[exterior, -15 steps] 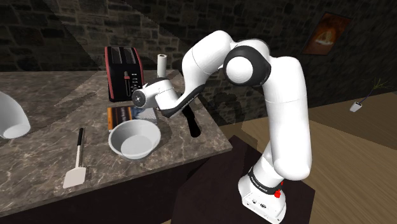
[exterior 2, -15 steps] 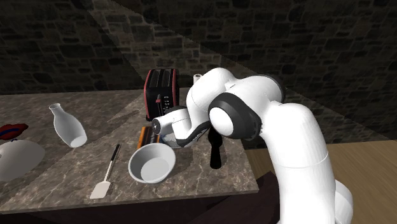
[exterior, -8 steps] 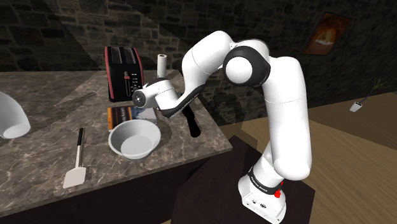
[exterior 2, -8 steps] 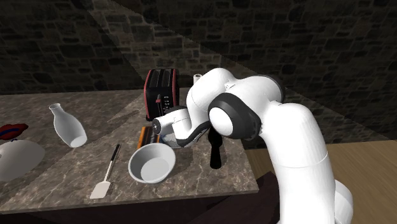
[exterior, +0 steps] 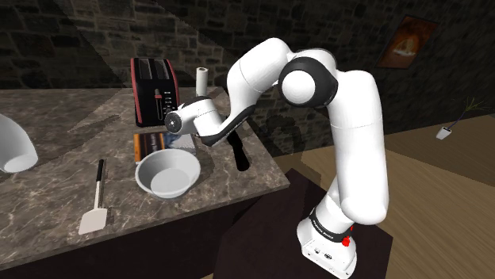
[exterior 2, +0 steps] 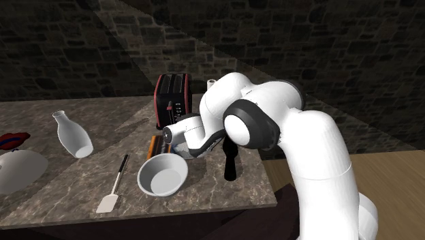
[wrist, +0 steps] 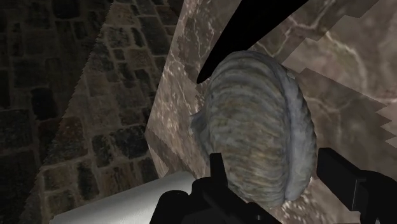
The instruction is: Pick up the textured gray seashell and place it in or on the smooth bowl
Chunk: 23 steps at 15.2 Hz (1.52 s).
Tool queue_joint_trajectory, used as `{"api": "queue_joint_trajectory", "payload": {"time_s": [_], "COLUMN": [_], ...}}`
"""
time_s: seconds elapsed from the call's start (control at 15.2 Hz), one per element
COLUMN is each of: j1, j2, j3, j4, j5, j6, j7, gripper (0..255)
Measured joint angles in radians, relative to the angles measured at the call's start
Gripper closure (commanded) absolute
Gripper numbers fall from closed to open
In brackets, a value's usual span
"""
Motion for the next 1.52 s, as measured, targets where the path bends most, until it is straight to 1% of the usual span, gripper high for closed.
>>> {"api": "queue_joint_trajectory", "payload": {"time_s": [0.26, 0.86, 0.92, 0.99, 1.06, 1.12, 1.19, 1.25, 1.32, 1.39, 1.45, 1.52], "j1": [-0.001, -0.005, -0.005, -0.005, -0.015, -0.032, -0.054, -0.08, -0.108, -0.139, -0.16, -0.172], "j2": [-0.01, -0.095, -0.095, -0.095, -0.12, -0.155, -0.192, -0.227, -0.258, -0.278, -0.281, -0.278], "j3": [0.002, 0.011, 0.011, 0.011, 0.005, -0.006, -0.022, -0.042, -0.063, -0.084, -0.098, -0.105], "j4": [-0.004, -0.019, -0.019, -0.019, -0.063, -0.127, -0.187, -0.248, -0.296, -0.323, -0.332, -0.331], "j5": [0.005, 0.042, 0.042, 0.042, 0.01, -0.052, -0.13, -0.223, -0.33, -0.443, -0.522, -0.563], "j6": [-0.002, -0.025, -0.025, -0.025, 0.013, 0.082, 0.164, 0.254, 0.347, 0.44, 0.498, 0.529], "j7": [-0.01, -0.087, -0.087, -0.087, -0.091, -0.094, -0.104, -0.104, -0.102, -0.101, -0.092, -0.088], "gripper": [255, 255, 0, 0, 0, 0, 0, 0, 0, 0, 0, 0]}}
